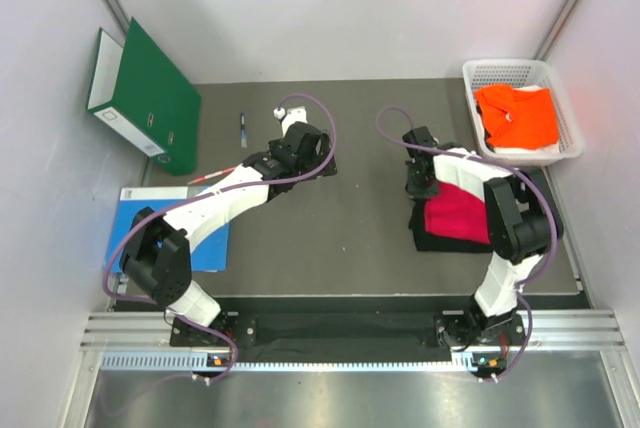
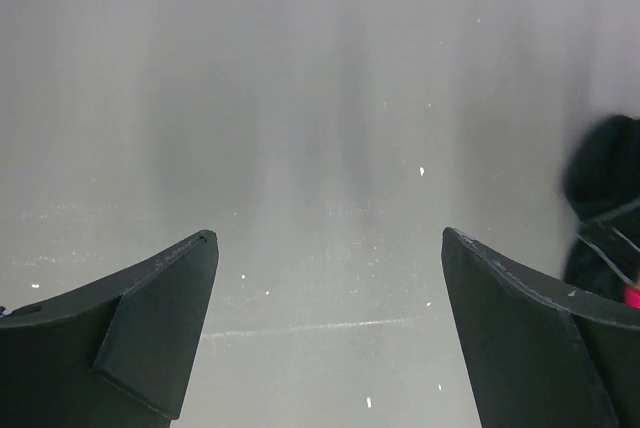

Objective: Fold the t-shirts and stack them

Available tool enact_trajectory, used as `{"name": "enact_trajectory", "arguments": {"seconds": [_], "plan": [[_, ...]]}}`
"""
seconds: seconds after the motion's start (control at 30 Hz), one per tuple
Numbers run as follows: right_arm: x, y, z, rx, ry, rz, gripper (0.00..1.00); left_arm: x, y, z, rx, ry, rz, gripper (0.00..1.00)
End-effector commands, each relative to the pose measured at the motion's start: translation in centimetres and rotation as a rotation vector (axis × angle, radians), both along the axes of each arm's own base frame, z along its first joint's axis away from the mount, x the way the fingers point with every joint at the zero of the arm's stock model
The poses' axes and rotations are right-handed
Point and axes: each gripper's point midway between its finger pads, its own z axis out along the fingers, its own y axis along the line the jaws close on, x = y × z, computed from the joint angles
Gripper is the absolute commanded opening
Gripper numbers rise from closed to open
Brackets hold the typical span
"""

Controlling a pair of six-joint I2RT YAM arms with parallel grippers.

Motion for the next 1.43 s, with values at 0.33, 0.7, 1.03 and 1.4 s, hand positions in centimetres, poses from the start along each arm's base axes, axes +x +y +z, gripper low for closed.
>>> {"name": "enact_trajectory", "arguments": {"seconds": [0.33, 0.7, 1.03, 1.4], "plan": [[-6.8, -14.3, 2.7, -0.332, 0.057, -0.345, 0.00, 0.2, -0.9, 1.1, -0.067, -0.022, -0.013, 0.98], [-5.1, -15.3, 5.9, -0.279, -0.051, -0.361, 0.00, -0.2, 0.2, 1.8, -0.033, -0.043, -0.010, 0.98], [0.5, -4.8, 16.9, 0.170, -0.584, 0.001, 1.00, -0.1, 2.5, 1.1, 0.140, -0.049, -0.044, 0.98], [4.1, -1.1, 13.8, 0.152, -0.534, 0.068, 1.00, 0.5, 4.1, -0.5, 0.154, -0.029, -0.063, 0.98]]}}
